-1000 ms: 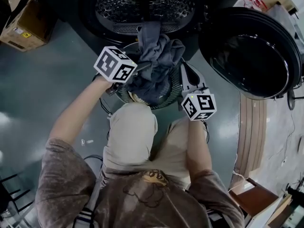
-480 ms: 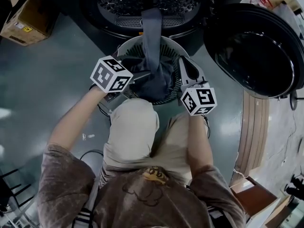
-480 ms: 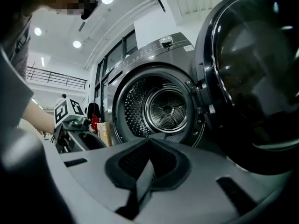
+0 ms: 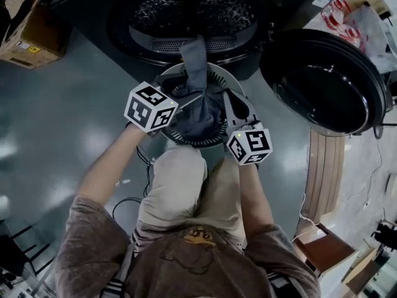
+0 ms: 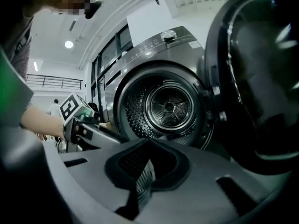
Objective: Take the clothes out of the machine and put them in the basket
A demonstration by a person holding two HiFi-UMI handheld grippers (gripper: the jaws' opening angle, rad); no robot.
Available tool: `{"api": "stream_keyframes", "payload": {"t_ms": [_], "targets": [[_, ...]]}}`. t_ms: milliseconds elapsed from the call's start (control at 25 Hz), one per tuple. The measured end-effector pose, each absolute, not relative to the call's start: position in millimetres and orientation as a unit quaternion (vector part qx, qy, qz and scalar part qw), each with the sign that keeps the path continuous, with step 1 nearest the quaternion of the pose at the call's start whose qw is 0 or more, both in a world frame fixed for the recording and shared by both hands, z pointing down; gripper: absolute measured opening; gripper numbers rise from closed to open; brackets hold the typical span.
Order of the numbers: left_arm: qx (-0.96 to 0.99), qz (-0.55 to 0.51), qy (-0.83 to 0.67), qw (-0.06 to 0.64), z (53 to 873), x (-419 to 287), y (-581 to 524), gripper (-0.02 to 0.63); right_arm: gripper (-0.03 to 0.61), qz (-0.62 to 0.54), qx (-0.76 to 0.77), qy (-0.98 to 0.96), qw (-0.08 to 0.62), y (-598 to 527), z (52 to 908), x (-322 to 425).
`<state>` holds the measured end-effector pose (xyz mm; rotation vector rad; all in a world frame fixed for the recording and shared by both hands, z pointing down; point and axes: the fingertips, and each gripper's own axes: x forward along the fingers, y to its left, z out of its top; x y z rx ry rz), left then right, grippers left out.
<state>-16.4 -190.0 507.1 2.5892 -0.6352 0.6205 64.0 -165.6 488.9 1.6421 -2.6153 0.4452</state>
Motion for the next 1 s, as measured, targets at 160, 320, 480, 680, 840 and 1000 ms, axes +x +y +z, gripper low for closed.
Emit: {"api": "stream_keyframes", "payload": {"t_ms": [160,320,480,680,840,1000], "targets": [[0.926,0.223,-0.232,0.199,432,-25,-183,0.262,-0.002,0.167,0.52,-0.837,0.02,-163,416,58],[0.922,0.213,-0.247,0.208,338,-43,-178,0.262,-0.002,0.176,0.518,-0.837,0.027,-158,320,56],[0.924,0.202,-0.25,0.207,232,-52,-174,0.264,-0.002,0.181,0.509,-0.841,0.032,-156,217,50],[0.932,0.18,-0.241,0.203,103,-60,-168,0.262,-0.002,0.184,0.494,-0.849,0.043,-152,93,35],[0.944,0.15,-0.219,0.197,12,-55,-165,0.259,-0.002,0.18,0.485,-0.854,0.05,-146,9,32],[0.957,0.111,-0.198,0.179,-58,-57,-163,0.253,-0.002,0.169,0.485,-0.856,0.052,-140,-52,25]]}}
